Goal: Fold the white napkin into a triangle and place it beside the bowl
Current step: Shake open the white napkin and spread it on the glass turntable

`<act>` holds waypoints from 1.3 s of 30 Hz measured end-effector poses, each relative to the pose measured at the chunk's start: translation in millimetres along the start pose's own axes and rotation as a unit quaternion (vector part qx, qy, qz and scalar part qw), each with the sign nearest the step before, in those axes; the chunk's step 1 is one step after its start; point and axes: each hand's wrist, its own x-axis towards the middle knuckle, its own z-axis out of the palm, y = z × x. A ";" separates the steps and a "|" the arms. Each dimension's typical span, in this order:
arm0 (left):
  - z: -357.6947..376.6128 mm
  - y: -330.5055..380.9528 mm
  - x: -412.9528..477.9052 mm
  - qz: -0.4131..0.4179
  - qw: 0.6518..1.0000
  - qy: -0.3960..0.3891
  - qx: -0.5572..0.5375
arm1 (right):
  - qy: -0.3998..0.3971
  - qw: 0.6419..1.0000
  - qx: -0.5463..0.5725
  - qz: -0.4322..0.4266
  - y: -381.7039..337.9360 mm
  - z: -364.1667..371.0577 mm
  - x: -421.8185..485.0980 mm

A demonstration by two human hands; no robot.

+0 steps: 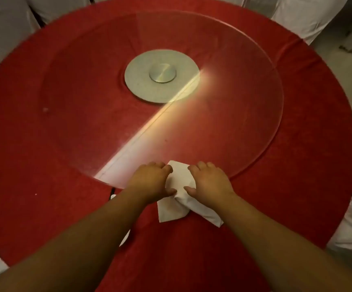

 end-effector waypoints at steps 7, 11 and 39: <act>24.6 3.6 11.5 -0.088 0.992 -0.081 -0.041 | -0.089 0.993 0.046 0.066 -1.2 33.5 -0.8; 32.8 5.4 15.4 -0.105 0.989 -0.092 -0.050 | -0.077 0.993 0.040 0.084 -2.9 40.4 -1.6; 16.5 19.3 18.2 -0.026 0.998 -0.009 -0.052 | -0.090 0.968 0.143 0.185 44.1 32.1 -24.5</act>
